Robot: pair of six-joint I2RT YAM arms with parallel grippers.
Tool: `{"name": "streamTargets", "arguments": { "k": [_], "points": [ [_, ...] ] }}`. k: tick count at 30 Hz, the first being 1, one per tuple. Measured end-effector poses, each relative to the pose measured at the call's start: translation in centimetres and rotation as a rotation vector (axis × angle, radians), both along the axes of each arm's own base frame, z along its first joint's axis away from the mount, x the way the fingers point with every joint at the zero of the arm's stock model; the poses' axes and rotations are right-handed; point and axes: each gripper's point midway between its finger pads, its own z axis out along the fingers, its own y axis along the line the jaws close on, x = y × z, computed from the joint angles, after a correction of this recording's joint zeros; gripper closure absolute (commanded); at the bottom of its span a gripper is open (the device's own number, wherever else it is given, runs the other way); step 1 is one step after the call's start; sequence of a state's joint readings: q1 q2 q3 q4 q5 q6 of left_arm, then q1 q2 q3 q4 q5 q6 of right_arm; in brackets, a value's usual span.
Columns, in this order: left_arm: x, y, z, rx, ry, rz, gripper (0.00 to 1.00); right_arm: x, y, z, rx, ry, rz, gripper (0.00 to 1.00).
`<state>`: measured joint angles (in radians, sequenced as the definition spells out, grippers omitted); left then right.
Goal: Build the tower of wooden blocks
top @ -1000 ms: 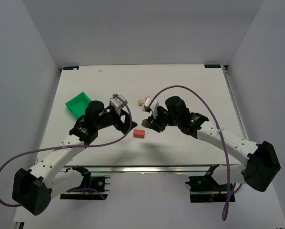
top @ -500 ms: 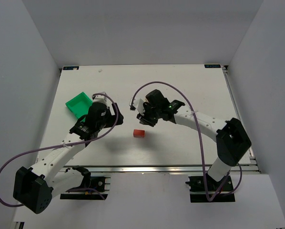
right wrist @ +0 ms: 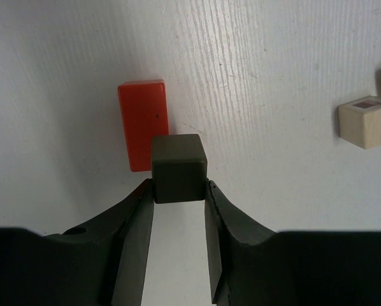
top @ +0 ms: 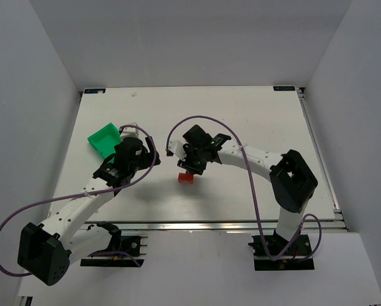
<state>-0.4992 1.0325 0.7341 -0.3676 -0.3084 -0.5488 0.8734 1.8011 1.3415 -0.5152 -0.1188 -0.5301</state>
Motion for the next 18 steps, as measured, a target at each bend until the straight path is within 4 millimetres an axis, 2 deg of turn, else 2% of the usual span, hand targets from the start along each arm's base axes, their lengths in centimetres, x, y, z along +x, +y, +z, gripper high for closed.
{"name": "streamTargets", "arguments": {
  "k": [15,18],
  "points": [
    [0.2,0.7,0.2,0.031,-0.015,0.022,0.02,-1.3,-0.2,-0.8,-0.080,0.036,0.018,1.00],
    [0.2,0.7,0.3,0.031,-0.020,0.021,0.02,-1.5,-0.3,-0.9,-0.087,0.036,0.021,0.96]
  ]
}}
